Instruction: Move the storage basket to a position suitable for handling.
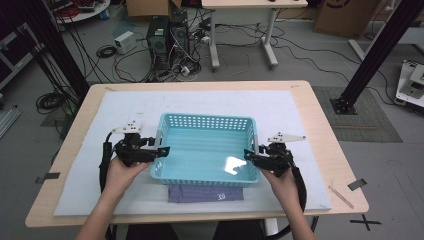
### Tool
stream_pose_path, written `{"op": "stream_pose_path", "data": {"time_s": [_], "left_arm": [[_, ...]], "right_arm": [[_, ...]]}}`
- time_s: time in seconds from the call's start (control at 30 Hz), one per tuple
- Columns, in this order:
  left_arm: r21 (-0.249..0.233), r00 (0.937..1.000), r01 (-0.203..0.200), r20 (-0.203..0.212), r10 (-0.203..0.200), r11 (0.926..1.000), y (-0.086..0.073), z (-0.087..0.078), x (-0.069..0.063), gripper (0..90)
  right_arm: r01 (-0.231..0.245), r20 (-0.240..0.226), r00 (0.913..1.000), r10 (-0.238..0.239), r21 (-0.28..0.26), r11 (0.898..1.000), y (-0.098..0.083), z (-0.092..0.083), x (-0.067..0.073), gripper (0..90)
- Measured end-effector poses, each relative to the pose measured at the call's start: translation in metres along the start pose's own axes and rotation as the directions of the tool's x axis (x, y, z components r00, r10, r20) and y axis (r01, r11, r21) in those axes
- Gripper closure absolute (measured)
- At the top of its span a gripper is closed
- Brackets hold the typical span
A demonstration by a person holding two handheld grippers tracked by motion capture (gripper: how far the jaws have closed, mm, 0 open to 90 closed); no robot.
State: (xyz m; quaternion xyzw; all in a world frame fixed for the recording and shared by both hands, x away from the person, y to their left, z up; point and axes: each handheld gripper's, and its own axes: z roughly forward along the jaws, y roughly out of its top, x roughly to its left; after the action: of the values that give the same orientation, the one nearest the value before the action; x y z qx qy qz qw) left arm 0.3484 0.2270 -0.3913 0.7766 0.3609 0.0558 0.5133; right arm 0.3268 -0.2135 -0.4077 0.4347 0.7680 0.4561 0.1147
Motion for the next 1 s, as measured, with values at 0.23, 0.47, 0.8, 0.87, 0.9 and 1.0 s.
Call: {"op": "stream_pose_path", "data": {"time_s": [0.23,0.47,0.8,0.87,0.9,1.0], "left_arm": [[-0.018,0.999,0.036,-0.026,-0.036,0.9992,0.017,0.001,0.006,38.2],[-0.063,0.9946,0.057,-0.084,-0.062,0.9964,0.044,0.004,0.024,38.2],[-0.065,0.9845,0.116,-0.125,-0.123,0.9911,0.073,0.028,0.061,38.2],[-0.069,0.9822,0.123,-0.134,-0.132,0.9899,0.078,0.035,0.068,38.3],[-0.058,0.9793,0.131,-0.147,-0.139,0.9896,0.081,0.043,0.076,38.3],[-0.053,0.9758,0.144,-0.158,-0.151,0.9881,0.083,0.05,0.083,38.3]], "right_arm": [[-0.019,0.037,0.9991,0.02,-0.009,1.0,0.019,0.001,0.0,58.2],[-0.025,0.069,0.9973,0.025,-0.003,1.0,0.058,0.011,-0.005,59.8],[-0.061,0.121,0.9909,0.059,0.013,0.998,0.102,0.046,-0.027,59.3],[-0.074,0.134,0.9885,0.071,0.018,0.997,0.107,0.053,-0.033,59.0],[-0.087,0.14,0.9868,0.082,0.029,0.996,0.112,0.061,-0.04,59.0],[-0.09,0.163,0.9832,0.081,0.046,0.995,0.116,0.071,-0.045,59.0]]}}
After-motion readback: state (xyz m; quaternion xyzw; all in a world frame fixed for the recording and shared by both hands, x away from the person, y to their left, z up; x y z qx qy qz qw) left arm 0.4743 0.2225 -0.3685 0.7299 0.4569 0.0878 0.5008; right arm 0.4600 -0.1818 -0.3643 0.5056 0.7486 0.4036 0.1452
